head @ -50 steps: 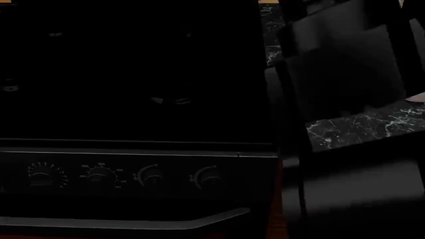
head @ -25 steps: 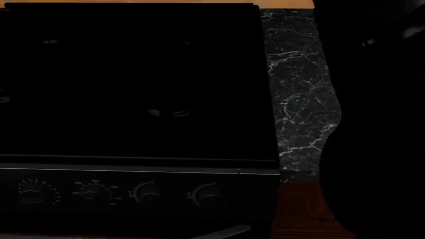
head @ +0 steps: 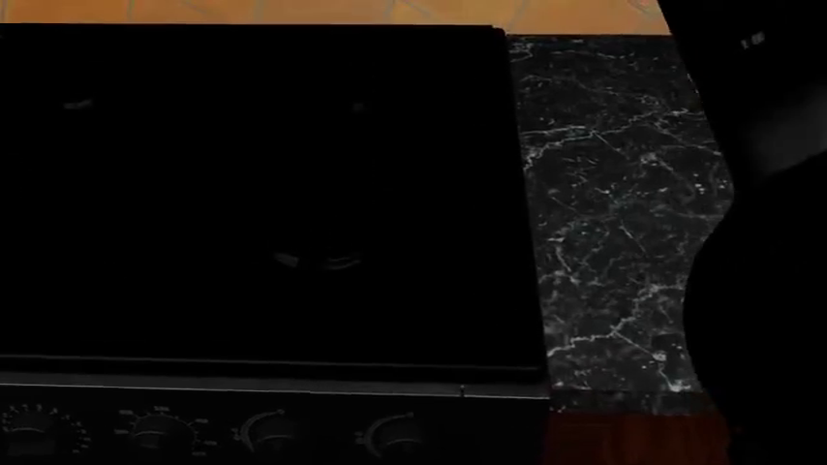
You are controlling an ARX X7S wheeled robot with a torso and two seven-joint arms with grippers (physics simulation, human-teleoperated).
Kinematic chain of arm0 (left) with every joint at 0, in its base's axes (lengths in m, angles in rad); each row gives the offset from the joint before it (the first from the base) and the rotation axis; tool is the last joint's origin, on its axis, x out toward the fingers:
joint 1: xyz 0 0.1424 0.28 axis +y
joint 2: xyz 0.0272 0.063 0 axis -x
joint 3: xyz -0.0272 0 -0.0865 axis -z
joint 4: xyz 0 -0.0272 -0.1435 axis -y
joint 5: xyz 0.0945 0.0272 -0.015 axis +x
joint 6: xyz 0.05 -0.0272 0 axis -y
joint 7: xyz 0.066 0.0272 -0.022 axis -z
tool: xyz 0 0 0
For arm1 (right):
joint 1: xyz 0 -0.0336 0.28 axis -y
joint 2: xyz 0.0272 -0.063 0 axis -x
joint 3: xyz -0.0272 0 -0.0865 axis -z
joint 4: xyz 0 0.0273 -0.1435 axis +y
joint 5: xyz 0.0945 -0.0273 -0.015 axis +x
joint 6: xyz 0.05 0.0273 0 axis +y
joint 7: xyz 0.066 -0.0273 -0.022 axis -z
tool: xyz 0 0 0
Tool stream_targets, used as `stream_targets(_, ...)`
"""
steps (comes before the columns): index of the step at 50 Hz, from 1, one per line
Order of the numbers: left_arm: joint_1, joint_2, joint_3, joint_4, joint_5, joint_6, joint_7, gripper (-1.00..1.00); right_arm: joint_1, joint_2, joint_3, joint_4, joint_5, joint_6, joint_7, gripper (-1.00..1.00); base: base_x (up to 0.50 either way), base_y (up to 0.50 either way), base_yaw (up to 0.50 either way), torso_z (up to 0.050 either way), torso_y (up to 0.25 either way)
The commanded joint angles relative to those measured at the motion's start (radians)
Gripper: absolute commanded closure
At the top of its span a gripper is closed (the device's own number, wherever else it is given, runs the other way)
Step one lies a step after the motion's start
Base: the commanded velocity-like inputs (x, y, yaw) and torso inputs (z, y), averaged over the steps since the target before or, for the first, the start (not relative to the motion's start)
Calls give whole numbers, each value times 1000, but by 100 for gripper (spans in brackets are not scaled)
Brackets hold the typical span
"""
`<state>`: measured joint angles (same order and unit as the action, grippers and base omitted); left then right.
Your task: Press the stop button on the microwave
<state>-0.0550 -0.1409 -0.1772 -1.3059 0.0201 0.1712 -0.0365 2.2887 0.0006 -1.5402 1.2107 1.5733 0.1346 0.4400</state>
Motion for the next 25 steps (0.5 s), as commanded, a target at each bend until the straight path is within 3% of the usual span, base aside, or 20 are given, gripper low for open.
stream_targets(1, 3, 0, -1, -3, 0, 0, 0, -100, -23, -1, -35, -18, 22, -31, 18, -100, 0, 0, 0, 46, 146)
stream_targets(6, 3, 0, -1, -3, 0, 0, 0, -100, -22, -1, -33, -30, 25, -31, 1, -100, 30, 33, 0, 47, 147)
stream_targets(10, 3, 0, -1, -3, 0, 0, 0, -100, -23, -1, -30, -33, 14, -32, -1, -100, 354, 453, 0, 47, 147)
stream_targets(19, 3, 0, -1, -3, 0, 0, 0, -100, -34, -1, -33, -23, 3, -55, -9, -100, 0, 0, 0, 47, 148)
stream_targets(25, 3, 0, -1, -3, 0, 0, 0, -100, -34, -1, -36, -21, -11, -57, 13, -100, 387, 0, 0, 47, 148)
